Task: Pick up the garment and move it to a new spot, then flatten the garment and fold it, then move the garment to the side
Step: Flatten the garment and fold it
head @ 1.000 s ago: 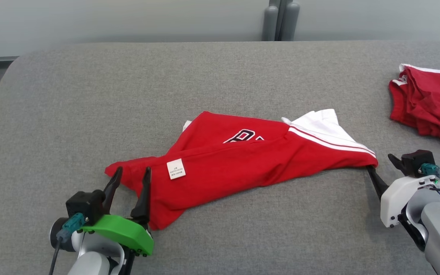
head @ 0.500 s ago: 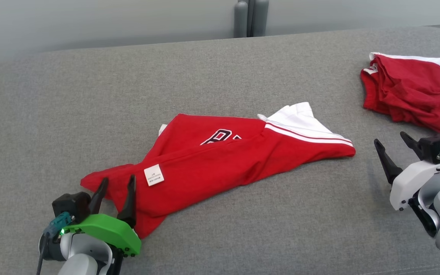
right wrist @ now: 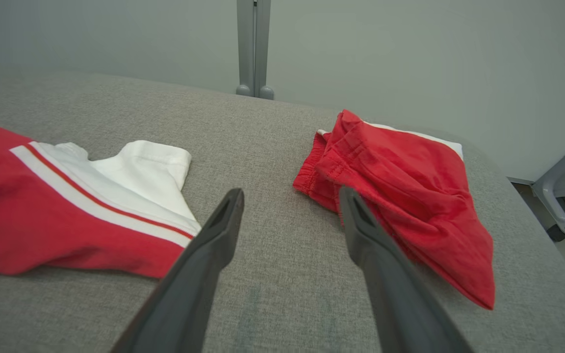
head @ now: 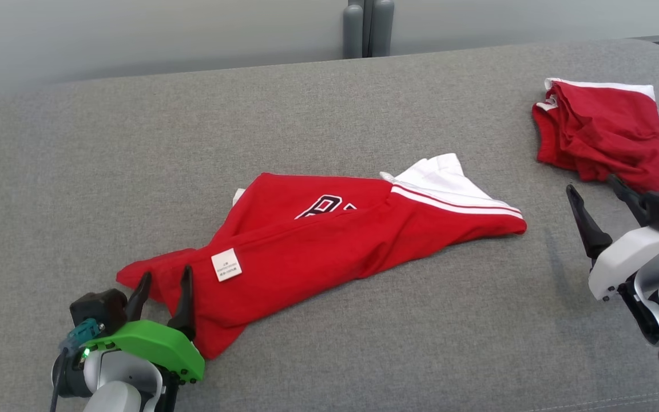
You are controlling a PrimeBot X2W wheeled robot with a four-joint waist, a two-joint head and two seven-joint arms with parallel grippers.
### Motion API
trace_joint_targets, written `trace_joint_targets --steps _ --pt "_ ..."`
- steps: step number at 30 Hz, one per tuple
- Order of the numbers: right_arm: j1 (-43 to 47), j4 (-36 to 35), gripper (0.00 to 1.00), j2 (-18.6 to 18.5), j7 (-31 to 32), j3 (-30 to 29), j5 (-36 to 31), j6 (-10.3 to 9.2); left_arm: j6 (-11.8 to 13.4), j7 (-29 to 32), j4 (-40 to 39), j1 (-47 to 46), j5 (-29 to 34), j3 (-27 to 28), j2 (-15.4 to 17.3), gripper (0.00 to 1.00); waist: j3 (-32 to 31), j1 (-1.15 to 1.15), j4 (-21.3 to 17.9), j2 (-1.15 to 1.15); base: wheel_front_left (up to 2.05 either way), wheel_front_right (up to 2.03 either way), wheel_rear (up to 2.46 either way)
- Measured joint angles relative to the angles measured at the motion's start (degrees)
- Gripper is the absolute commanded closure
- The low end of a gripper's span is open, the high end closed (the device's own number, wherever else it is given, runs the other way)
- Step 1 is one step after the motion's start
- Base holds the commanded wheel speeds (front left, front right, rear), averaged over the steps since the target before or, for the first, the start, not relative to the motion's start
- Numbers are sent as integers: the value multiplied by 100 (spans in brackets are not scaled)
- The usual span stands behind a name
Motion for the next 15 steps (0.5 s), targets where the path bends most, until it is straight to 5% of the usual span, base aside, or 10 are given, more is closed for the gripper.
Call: trace_joint_targets --steps 14,15 --pt "177 -366 0 10 0 -53 -58 8 -12 58 147 -19 -287 -40 -136 0 -23 0 18 0 0 0 0" --pt "181 -389 0 10 0 -57 -59 8 -12 58 147 -24 -313 -37 -157 8 -24 0 13 0 0 0 0"
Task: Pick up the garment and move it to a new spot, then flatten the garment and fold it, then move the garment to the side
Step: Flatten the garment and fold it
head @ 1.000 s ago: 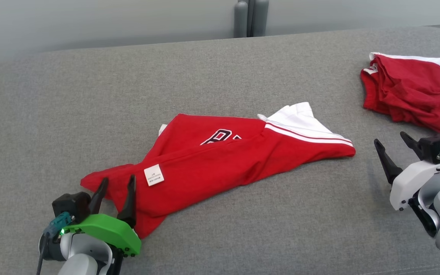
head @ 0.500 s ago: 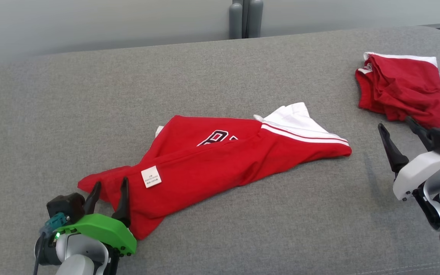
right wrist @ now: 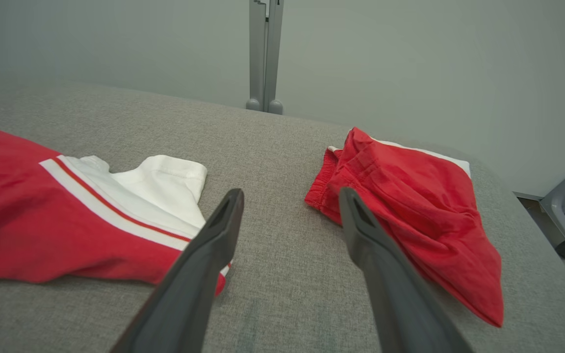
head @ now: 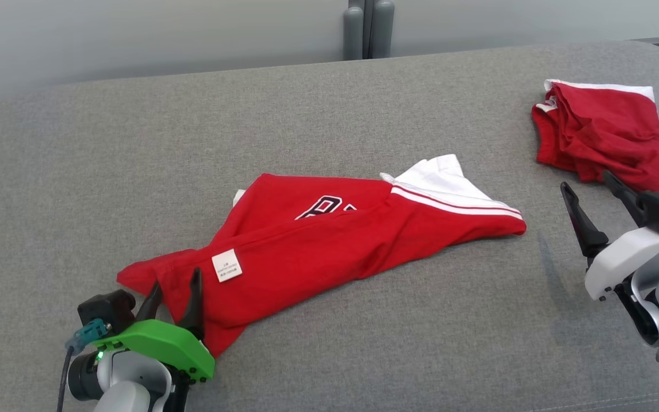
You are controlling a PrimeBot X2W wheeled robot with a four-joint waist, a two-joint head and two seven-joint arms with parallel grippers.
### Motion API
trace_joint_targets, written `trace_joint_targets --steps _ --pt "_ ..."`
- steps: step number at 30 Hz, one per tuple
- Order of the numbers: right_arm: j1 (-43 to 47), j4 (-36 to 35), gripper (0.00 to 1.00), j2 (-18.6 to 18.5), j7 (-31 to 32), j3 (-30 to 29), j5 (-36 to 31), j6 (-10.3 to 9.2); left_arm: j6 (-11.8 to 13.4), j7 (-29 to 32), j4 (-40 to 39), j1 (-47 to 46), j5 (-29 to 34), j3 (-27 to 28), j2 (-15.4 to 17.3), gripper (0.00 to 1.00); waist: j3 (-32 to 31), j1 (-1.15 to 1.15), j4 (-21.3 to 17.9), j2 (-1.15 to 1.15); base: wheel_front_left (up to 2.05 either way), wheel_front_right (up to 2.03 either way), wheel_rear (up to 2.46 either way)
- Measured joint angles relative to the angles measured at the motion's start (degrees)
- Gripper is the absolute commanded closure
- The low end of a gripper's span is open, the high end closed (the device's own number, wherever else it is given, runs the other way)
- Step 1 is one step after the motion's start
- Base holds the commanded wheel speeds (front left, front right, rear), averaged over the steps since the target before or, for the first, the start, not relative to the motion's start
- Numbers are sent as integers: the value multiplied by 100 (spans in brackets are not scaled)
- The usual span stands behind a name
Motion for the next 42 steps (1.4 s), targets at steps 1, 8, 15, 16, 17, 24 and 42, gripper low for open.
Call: trace_joint_targets --steps 1,8,15,16,17,24,42 --pt "10 -21 0 -1 0 -9 -5 0 -14 -1 0 -7 -5 0 -13 14 -1 0 -6 0 0 0 0" --pt "170 -90 0 -9 0 -63 -51 0 -90 -68 2 -159 -188 101 -49 51 -23 0 -44 0 0 0 0" --pt "227 -188 0 -23 -1 -99 -105 1 -140 -75 108 -160 -234 79 -65 100 -71 0 -67 0 0 0 0" --pt "227 -209 0 -24 -1 -100 -111 1 -141 -75 137 -160 -234 73 -66 100 -80 0 -67 0 0 0 0" --pt "227 -225 0 -26 -1 -104 -111 1 -144 -76 169 -160 -233 60 -66 100 -89 0 -67 0 0 0 0" --pt "253 -178 0 -29 -1 -246 40 22 -240 -242 143 -174 -172 -71 -68 100 -183 0 83 0 0 0 0" --pt "-743 247 0 -230 1491 48 359 159 -300 -258 -391 25 -116 -353 -103 100 39 0 953 0 0 0 0"
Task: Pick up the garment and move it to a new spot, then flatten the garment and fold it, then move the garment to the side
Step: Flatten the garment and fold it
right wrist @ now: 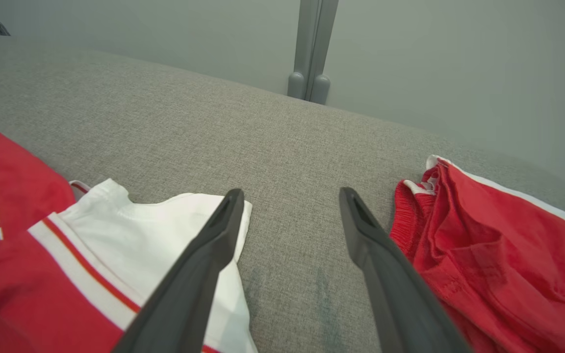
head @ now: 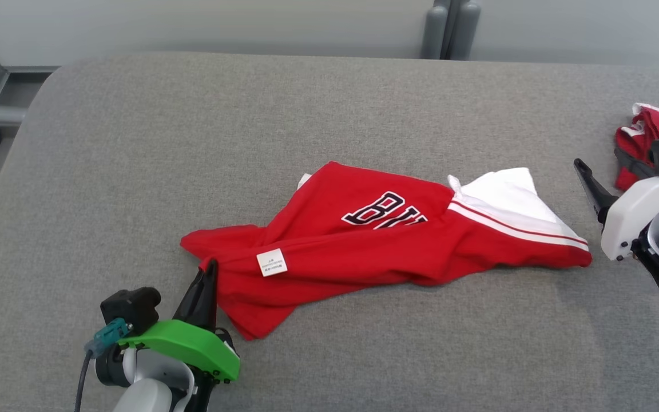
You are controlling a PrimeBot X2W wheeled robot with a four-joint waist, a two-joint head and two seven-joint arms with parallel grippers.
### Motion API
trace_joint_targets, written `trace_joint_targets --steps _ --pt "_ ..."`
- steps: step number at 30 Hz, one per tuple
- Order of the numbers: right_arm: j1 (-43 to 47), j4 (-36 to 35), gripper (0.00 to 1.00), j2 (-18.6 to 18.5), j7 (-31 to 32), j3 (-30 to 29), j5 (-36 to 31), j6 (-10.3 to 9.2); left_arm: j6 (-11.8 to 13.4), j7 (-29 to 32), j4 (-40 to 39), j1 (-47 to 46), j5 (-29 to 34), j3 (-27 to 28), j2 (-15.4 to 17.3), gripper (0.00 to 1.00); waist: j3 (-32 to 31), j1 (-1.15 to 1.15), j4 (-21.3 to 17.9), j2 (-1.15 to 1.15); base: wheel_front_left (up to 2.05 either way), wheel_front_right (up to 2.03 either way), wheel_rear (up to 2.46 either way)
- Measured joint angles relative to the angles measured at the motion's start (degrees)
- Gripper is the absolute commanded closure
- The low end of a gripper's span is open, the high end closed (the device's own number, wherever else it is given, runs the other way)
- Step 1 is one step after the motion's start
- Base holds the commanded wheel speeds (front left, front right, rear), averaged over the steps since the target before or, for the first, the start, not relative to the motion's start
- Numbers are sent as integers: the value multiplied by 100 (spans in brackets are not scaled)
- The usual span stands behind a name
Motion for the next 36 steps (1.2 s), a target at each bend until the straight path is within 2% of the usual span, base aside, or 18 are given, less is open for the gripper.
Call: trace_joint_targets --steps 11,18,27,29,30,31,32,34,36 --pt "-694 300 0 -15 1028 286 104 51 -52 8 -378 -29 94 -177 -46 100 627 0 287 0 0 0 0" --pt "-837 422 0 53 1268 553 272 58 -70 4 -472 -184 100 -192 -54 100 948 0 377 0 0 0 0" --pt "-937 400 2 14 1411 820 434 58 -70 8 -514 -196 101 -199 -63 100 1051 0 352 0 0 0 0" --pt "-967 363 11 4 1411 925 498 57 -70 10 -515 -201 110 -210 -63 100 1088 0 347 0 0 0 0" --pt "-986 330 27 -9 1410 988 513 57 -70 25 -516 -205 132 -211 -63 100 1106 0 346 0 0 0 0" --pt "-1019 319 53 -15 1408 1033 513 57 -70 25 -515 -214 142 -212 -62 100 1124 0 346 0 0 0 0" --pt "-1053 318 64 -19 1408 1063 523 57 -70 25 -515 -227 142 -215 -62 100 1140 0 350 0 0 0 0" --pt "-1092 292 100 -36 1401 1193 533 57 -69 25 -514 -260 142 -218 -62 100 1162 0 364 0 0 0 0" --pt "-1137 281 100 -35 1354 1287 535 60 -69 25 -512 -264 142 -210 -60 100 1171 0 372 0 0 0 0"
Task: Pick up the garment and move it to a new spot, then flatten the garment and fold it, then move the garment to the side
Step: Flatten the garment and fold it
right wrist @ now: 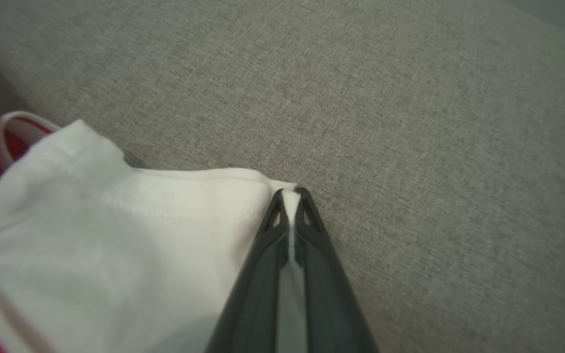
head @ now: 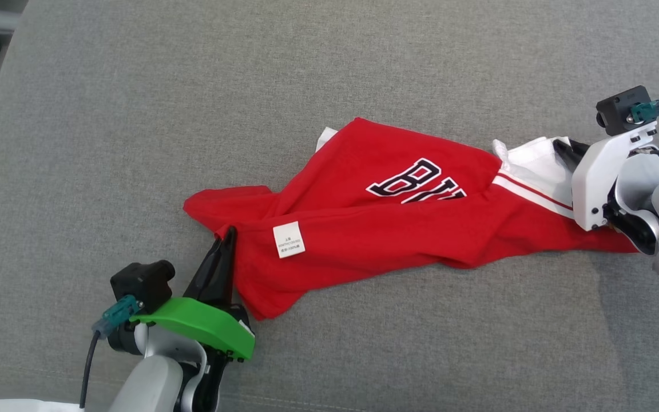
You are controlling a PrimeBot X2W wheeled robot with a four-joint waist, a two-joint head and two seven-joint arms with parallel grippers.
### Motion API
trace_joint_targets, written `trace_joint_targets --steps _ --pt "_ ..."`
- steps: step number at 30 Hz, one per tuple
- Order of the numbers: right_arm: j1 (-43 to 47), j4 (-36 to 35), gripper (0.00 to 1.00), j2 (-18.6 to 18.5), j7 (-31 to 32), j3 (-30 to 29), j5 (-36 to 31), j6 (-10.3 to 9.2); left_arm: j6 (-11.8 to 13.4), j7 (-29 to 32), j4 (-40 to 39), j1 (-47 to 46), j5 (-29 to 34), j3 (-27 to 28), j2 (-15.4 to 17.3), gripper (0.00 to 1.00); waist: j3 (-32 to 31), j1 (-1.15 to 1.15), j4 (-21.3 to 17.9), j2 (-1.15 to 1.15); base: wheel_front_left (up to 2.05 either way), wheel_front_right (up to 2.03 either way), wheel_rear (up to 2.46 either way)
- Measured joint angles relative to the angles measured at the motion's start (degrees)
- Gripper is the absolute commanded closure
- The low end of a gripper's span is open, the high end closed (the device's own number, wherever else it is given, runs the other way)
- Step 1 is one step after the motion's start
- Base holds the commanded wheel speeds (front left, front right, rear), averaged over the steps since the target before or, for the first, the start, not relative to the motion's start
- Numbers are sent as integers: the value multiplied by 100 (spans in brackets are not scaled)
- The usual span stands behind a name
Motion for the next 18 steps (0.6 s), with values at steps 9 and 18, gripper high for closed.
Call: trace_joint_targets --steps 9,18 --pt "-354 -110 100 -7 -1069 -272 -77 -1 -27 -138 -149 -93 -123 276 -2 100 -153 0 -68 0 0 0 0" --pt "-564 -557 100 148 -2676 -967 178 -1 -298 -330 -646 -469 -664 710 -21 100 -535 0 -304 0 0 0 0"
